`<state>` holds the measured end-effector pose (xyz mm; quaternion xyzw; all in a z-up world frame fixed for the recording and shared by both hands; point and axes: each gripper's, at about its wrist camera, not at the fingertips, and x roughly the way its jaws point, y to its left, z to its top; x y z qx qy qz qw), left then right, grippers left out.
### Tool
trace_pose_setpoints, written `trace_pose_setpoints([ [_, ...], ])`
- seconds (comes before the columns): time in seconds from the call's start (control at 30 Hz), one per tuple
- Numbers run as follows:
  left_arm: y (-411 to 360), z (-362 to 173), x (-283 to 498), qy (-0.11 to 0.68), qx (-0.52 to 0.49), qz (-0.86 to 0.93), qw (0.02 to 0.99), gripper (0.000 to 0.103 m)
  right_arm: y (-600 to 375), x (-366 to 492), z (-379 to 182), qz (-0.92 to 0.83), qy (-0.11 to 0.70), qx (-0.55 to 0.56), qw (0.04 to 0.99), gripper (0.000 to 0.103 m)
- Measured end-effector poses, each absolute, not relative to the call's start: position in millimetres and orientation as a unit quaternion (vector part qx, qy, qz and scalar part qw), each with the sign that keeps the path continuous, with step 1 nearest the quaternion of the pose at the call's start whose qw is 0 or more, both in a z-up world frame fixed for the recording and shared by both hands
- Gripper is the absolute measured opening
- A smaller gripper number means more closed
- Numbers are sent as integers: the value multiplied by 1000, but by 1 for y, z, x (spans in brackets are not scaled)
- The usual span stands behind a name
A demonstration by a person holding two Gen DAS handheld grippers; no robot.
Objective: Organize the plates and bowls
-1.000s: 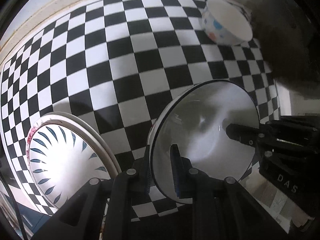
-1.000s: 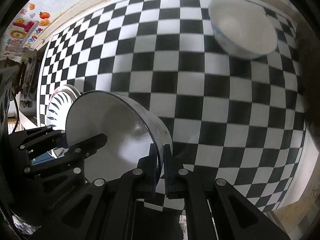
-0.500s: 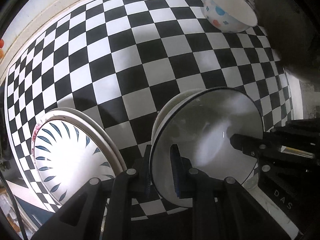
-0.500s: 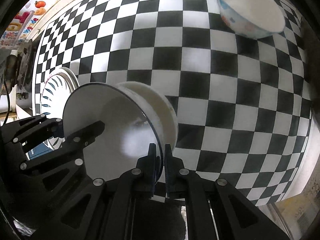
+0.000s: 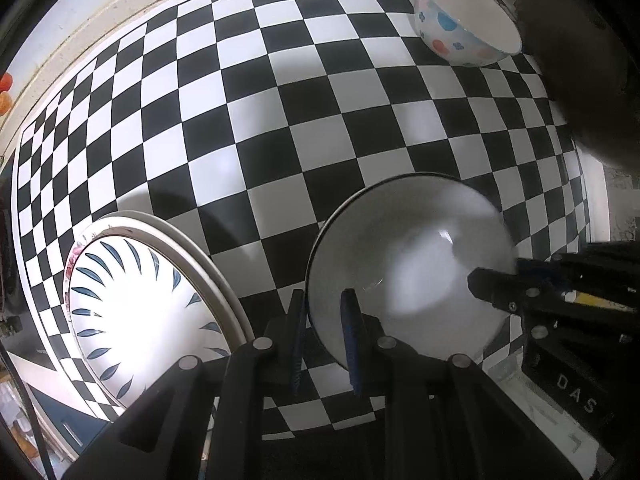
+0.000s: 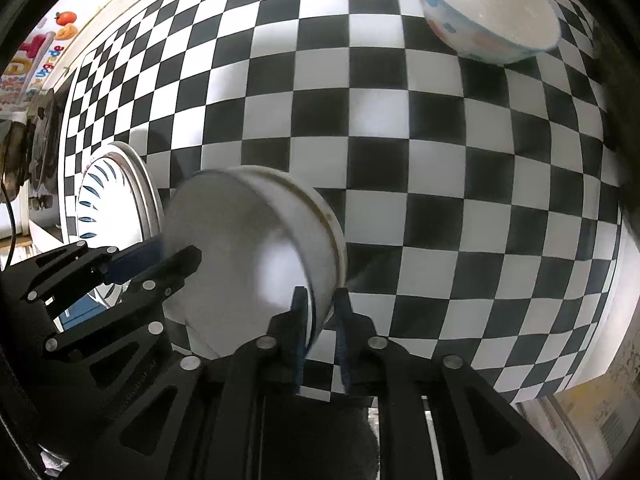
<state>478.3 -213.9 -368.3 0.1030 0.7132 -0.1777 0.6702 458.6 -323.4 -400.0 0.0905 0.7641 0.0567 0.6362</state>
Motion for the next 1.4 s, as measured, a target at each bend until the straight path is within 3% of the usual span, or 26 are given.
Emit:
trace_pose_setpoints([
  [0.6,-215,-360,480,716,96,-165,671,16,-313,454,-399,69,758,75,644,15],
  [0.8,-202,-329,495,692,71,-152,703,17,-342,458,-361,64,722,104,681,16],
  [0.87,-200,-317,507,682,50,-152,713,19,-356,464,-346,53,705,115,698,22],
  [0.93,-203,-308,523,674,31,-154,722,22,-374,479,-331,34,687,111,717,43],
  [0.97,-206,-304,532,670,22,-155,726,22,-383,489,-327,24,681,106,724,47],
  [1.13,-245,-298,585,665,-15,-178,725,22,-415,554,-316,3,669,46,742,48],
  [1.4,-299,-334,642,696,-75,-192,687,22,-455,658,-355,10,723,-8,691,48],
])
